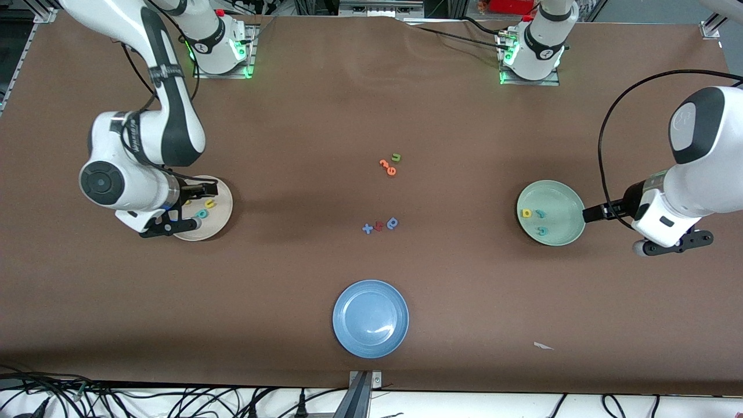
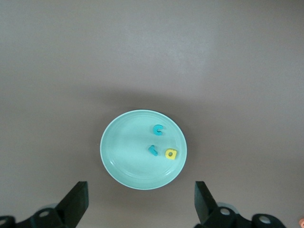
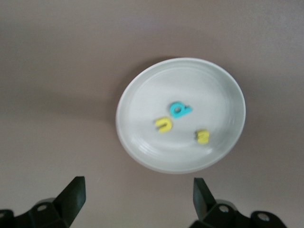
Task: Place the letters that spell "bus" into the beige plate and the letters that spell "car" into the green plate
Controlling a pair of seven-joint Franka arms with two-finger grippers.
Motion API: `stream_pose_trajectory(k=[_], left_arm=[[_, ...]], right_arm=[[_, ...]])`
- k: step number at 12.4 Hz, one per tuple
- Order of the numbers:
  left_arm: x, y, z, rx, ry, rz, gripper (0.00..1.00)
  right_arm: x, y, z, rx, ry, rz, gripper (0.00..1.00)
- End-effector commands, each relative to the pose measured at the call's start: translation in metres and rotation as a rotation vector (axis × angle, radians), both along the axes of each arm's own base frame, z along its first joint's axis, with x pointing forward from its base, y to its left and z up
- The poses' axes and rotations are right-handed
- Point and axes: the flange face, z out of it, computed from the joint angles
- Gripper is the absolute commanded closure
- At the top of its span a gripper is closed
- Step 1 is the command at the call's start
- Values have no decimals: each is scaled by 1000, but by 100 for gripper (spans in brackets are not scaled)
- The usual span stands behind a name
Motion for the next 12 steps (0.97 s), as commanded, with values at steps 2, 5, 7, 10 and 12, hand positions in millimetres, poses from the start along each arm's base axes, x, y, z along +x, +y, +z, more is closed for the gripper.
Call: stream_pose_trajectory(k=[2, 5, 7, 10, 12], left_arm=[[-11, 13, 27, -48, -44, -45, 3], [-26, 6, 43, -48, -91, -16, 4], [-45, 0, 48, -42, -140, -29, 4], [-49, 2, 58, -38, -188, -31, 0], [-41, -5, 52, -40, -183, -76, 0]], right_arm=[[5, 44, 70, 12, 46, 82, 0], [-4, 49, 104, 78, 10, 104, 0], [-17, 38, 101, 120, 39, 94, 0], [-40, 24, 97, 20, 17, 58, 0], [-60, 7, 104, 0, -93, 24, 0]])
